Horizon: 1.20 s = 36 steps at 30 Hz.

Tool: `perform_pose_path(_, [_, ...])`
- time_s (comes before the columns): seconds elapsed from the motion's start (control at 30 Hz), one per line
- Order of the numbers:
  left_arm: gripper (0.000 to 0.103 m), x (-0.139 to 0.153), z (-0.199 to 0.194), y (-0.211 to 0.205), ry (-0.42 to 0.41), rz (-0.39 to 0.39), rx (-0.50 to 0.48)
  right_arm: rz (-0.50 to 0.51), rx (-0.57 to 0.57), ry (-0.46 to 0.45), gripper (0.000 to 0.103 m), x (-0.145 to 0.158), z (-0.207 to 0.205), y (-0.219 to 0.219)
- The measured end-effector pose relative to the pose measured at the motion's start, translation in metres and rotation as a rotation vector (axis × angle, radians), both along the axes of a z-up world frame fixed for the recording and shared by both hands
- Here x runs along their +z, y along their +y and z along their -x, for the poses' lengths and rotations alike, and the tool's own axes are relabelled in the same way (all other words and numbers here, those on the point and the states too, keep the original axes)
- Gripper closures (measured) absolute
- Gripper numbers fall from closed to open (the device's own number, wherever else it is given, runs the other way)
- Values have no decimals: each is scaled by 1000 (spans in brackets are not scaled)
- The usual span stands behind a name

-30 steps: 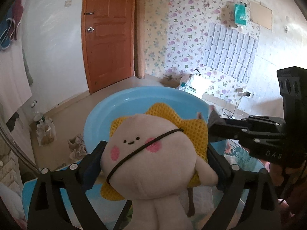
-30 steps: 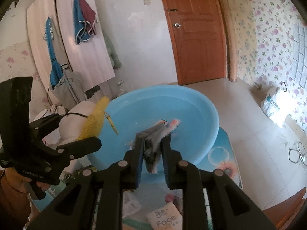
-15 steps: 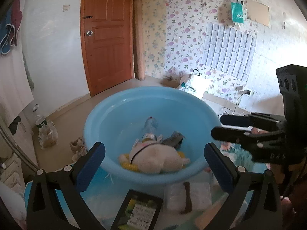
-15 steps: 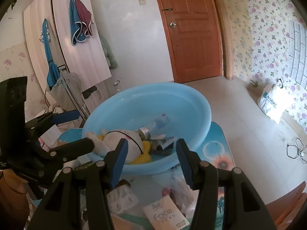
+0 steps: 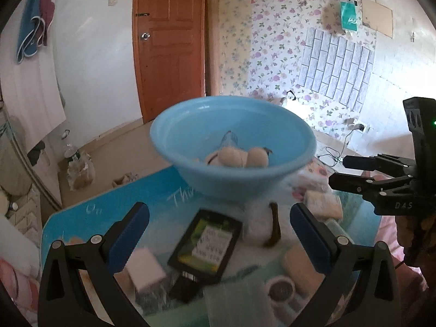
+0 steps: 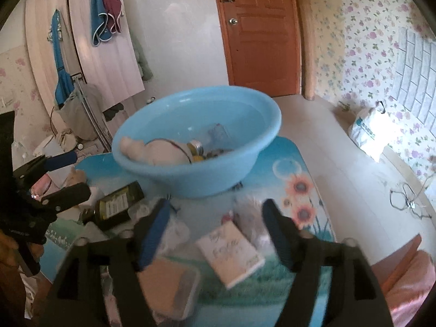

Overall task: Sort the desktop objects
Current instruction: 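Withdraw both tools from the basin back over the table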

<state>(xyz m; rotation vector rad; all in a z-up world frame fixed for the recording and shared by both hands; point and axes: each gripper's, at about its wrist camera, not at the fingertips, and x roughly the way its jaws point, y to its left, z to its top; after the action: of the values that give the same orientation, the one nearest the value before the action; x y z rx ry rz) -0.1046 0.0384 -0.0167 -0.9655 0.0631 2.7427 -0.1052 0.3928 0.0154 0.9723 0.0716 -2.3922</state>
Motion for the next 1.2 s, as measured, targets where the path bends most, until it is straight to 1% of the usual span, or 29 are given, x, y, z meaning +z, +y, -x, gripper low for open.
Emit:
perform_pose_path(0.03, [0,-2,-5,-2,-4,2,4,-1,1,-13,19,-2,-3,-1])
perform_pose_path(0.1, [0,-6,-14,-5,-10,14,14,-1,4,-28,15,-5,-10,-1])
perform_pose_path(0.2, [0,-12,-27,-8,-26,26,24,-14,6,-36,13,-8,-25,-4])
perform_pose_path(0.3, [0,-21,-40,-13,-34,30,29,-11,-3,-51,0,-14,-37,-8])
perform_pose_path(0.37, [0,-29,-48,-17,-51,24,39,0,4,-69,0,-18,-45,-12])
perform_pose_path(0.43, [0,-36,-54,-20,-66,16,44,-14,19,-83,0,-23,-50,-16])
perform_pose_path(0.53, [0,-45,-59,-23,-92,29,55,-30,25,-92,0,-28,-57,-21])
perform_pose_path(0.63, [0,-48,-62,-25,-103,31,49,-48,23,-91,0,-30,-64,-25])
perform_pose_path(0.77, [0,-51,-67,-26,-101,36,41,-48,37,-95,0,-33,-67,-27])
perform_pose_path(0.87, [0,-54,-70,-25,-112,24,34,-61,44,-95,0,-35,-69,-31])
perform_pose_path(1.03, [0,-57,-74,-20,-126,20,10,-79,52,-105,0,-39,-71,-35])
perform_pose_path(1.2, [0,-61,-73,-10,-142,36,-19,-104,49,-110,0,-44,-70,-39])
